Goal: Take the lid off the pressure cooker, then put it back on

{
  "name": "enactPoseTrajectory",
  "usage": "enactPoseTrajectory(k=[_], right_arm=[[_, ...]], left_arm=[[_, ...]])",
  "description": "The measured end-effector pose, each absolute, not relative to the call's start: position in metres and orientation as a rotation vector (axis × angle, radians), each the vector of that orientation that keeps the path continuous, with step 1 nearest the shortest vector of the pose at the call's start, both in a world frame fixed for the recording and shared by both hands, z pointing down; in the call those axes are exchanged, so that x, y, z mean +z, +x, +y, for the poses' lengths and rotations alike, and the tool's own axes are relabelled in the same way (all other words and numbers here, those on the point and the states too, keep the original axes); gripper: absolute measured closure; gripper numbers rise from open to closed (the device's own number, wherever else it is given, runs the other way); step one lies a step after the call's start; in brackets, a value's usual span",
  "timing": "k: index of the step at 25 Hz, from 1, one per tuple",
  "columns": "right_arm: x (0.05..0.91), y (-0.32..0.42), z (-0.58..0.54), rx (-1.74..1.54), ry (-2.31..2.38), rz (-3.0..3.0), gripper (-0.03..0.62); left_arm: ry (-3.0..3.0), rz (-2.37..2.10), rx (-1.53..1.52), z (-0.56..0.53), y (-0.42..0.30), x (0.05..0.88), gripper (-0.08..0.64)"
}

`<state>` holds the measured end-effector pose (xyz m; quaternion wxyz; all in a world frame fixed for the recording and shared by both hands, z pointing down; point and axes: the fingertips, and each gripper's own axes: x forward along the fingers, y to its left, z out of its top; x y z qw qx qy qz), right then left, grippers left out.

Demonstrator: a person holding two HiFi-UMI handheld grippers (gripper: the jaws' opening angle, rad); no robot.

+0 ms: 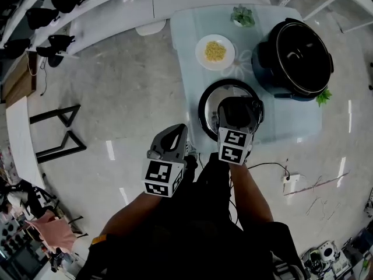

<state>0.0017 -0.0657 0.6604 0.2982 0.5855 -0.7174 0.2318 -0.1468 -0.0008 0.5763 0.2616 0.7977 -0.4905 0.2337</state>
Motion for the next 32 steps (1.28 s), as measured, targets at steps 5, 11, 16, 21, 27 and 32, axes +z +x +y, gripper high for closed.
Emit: enactPoseTrajectory(k=[5,11,16,21,27,32], right_arm=[[0.666,-0.002,-0.065,0.589,1.543,-1.888,0.285],[0.672,-0.006,-0.060,0.541,1.493,-1.850,0.281],[0.675,-0.007,-0.059,0.559,1.455,-1.828,0.278],[0.658,-0.005,-0.054,0.592,1.447,-1.838,0.279],[0.603,0.004,-0.046,0.577,1.553,-1.889,0.279],[0.545,0.002,-0.020,0.573,1.637,-1.969,0.303]], left_arm=[[2.154,-1.327,0.628,-0.003,-0.149,0.579,0.552],[2.172,-1.322,0.624,-0.005,-0.146,0.576,0.552],[2.201,-1.326,0.606,-0.008,-0.145,0.563,0.552],[2.239,-1.325,0.580,-0.006,-0.141,0.542,0.554],[2.339,-1.304,0.516,-0.003,-0.131,0.505,0.552],[2.443,-1.229,0.489,0.011,-0.115,0.478,0.554]])
